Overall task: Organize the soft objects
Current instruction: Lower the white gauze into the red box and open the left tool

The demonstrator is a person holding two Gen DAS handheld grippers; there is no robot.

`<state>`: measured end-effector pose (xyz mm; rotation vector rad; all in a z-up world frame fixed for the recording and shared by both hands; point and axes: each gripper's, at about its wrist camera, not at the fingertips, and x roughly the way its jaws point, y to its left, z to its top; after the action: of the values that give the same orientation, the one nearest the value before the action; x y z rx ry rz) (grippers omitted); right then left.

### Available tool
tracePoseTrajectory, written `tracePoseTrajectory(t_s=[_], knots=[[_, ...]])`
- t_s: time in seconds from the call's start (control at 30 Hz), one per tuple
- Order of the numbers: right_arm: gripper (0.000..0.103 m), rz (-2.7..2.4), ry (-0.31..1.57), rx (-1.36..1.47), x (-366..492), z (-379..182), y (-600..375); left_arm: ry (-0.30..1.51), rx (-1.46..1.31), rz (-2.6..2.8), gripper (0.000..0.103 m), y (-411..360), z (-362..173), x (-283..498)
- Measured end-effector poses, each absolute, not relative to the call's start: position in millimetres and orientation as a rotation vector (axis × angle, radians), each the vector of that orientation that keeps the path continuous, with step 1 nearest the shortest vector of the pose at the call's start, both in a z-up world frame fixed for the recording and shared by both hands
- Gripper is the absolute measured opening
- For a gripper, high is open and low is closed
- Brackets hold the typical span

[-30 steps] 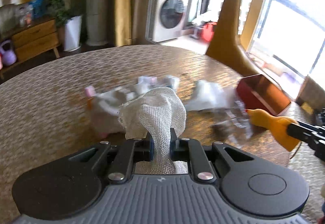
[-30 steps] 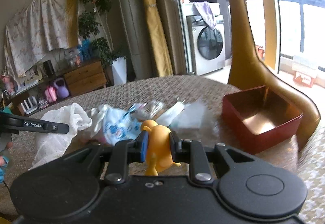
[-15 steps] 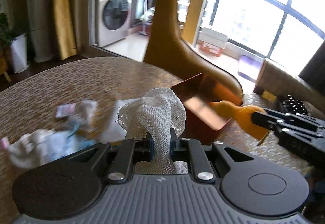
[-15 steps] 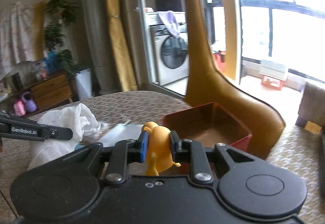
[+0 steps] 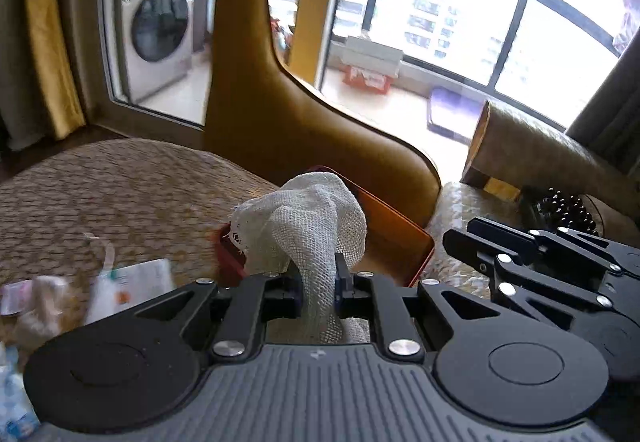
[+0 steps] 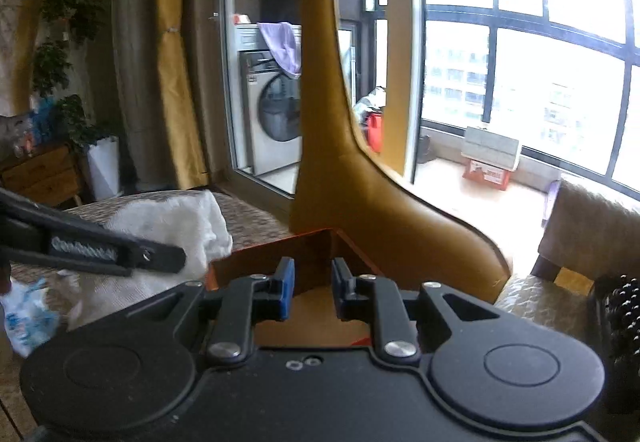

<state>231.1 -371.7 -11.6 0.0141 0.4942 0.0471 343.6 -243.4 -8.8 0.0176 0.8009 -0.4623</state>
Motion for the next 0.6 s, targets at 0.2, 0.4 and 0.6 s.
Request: tracePoseTrajectory(t_s=[0.2,0.4,0.6], knots=[[0.019,0.045,0.567,0.005,214,-32,-410,0.877,-0.003,-0.476,0.014,-281,-37,380],[0.020,-0.064,0.673,0.016,184,-69,-460,0.940,0.049,-0.445,0.014,-309,-69,407],[0.020,-0.098,0.750,0.072,166,-96,-478,1.048,0.092,-0.432,0.014,-319,-99,423]])
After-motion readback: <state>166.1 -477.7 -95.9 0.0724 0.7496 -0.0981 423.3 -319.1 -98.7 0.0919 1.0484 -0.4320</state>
